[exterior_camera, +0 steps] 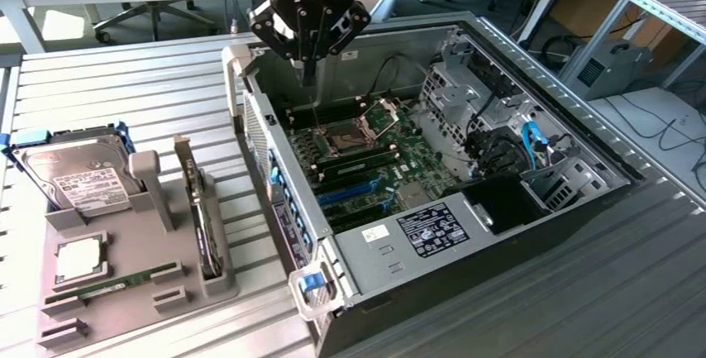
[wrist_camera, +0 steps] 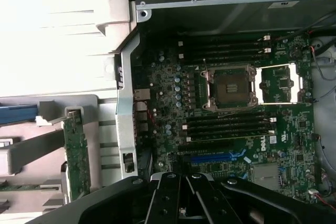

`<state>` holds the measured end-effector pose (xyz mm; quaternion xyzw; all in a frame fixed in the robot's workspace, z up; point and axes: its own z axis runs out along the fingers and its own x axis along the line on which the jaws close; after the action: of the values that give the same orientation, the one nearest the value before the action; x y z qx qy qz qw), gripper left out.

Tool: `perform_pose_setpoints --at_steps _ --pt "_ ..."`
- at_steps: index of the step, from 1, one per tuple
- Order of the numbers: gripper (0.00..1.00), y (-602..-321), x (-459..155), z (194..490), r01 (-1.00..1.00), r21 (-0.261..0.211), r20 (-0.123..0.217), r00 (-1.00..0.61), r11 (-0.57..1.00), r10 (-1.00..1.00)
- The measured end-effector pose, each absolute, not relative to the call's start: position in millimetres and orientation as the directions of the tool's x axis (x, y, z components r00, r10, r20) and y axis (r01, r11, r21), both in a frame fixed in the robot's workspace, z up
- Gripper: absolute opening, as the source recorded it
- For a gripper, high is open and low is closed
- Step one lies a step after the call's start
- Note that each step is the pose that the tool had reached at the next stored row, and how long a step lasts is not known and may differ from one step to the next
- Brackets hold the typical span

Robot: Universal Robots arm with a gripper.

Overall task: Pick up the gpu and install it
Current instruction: 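Reach for the gpu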

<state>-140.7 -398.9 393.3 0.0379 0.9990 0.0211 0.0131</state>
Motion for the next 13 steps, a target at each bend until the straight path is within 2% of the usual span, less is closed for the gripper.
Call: perform_pose_setpoints --at_steps 13 --pt "0.11 -398.9 -143.4 393.3 0.075 0.043 -0.025 -0.997 0.996 0.076"
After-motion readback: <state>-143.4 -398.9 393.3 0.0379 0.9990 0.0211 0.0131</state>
